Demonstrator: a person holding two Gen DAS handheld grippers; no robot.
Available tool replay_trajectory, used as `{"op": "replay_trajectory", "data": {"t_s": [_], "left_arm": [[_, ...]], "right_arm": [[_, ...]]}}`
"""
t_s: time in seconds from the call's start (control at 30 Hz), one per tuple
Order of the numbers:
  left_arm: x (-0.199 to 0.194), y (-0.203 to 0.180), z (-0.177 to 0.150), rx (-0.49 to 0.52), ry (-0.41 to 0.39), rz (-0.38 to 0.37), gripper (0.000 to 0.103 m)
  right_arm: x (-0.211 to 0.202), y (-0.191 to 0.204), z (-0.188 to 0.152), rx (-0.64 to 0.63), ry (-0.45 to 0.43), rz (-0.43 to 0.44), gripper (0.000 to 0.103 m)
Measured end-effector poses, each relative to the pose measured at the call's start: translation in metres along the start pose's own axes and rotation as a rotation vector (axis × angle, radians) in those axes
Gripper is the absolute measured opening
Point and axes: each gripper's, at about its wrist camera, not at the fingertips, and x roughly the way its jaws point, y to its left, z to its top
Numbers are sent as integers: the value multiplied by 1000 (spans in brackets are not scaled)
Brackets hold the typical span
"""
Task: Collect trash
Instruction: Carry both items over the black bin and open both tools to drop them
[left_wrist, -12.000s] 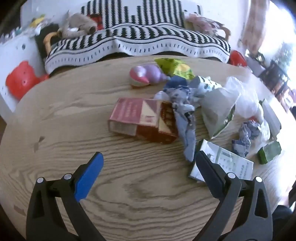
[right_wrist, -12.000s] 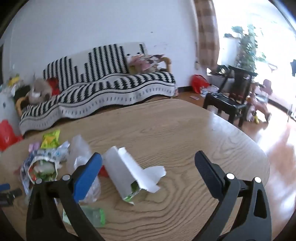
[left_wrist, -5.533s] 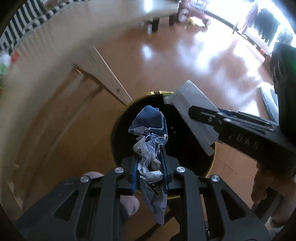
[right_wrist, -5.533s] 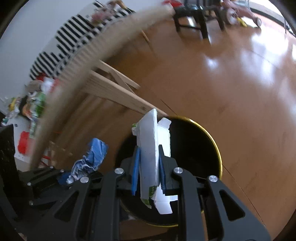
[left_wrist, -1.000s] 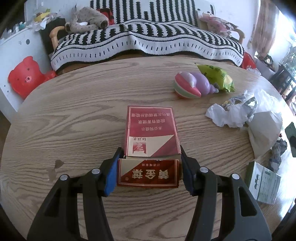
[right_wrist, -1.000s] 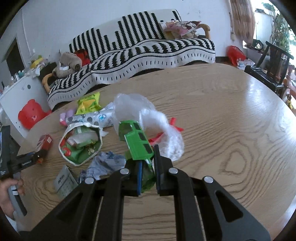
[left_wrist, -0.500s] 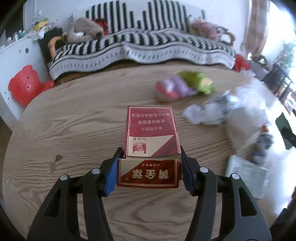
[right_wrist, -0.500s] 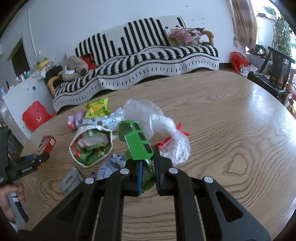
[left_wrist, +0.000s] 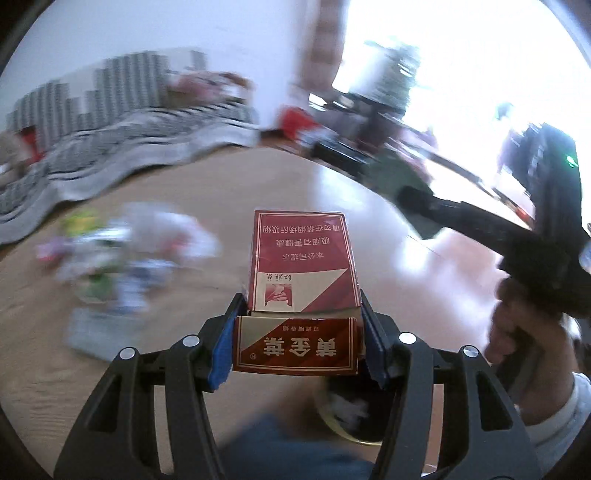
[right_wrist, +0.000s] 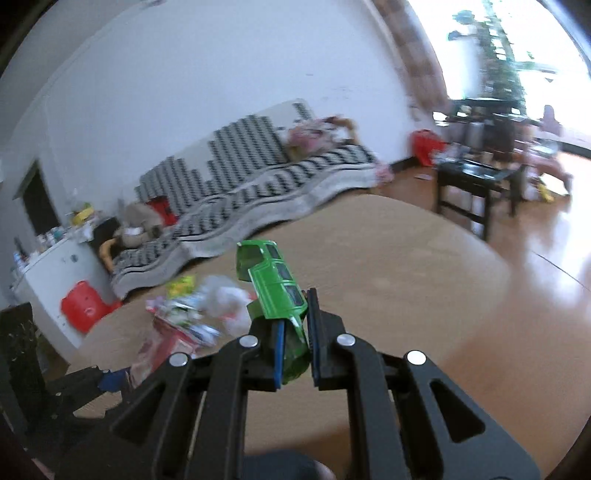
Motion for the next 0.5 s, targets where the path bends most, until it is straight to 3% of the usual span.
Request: {"op": "replay_trajectory", "data": {"t_s": [0.1, 0.2, 0.3, 0.4, 0.5], "left_arm": [[40, -51, -12, 70, 98, -52, 57], [101, -82, -39, 88, 278, -95, 57], [156, -103, -80, 176, 426, -20, 57], [194, -106, -115, 184, 568, -19, 57], [205, -105, -124, 190, 618, -22, 57]], "right_arm": [[-10, -57, -33, 55, 94, -76, 12], [8, -107, -80, 150, 233, -108, 12], [33, -147, -129, 236, 362, -145, 12], [51, -170, -169, 288, 453, -146, 12], [58, -181, -188, 332, 486, -141, 12]]}}
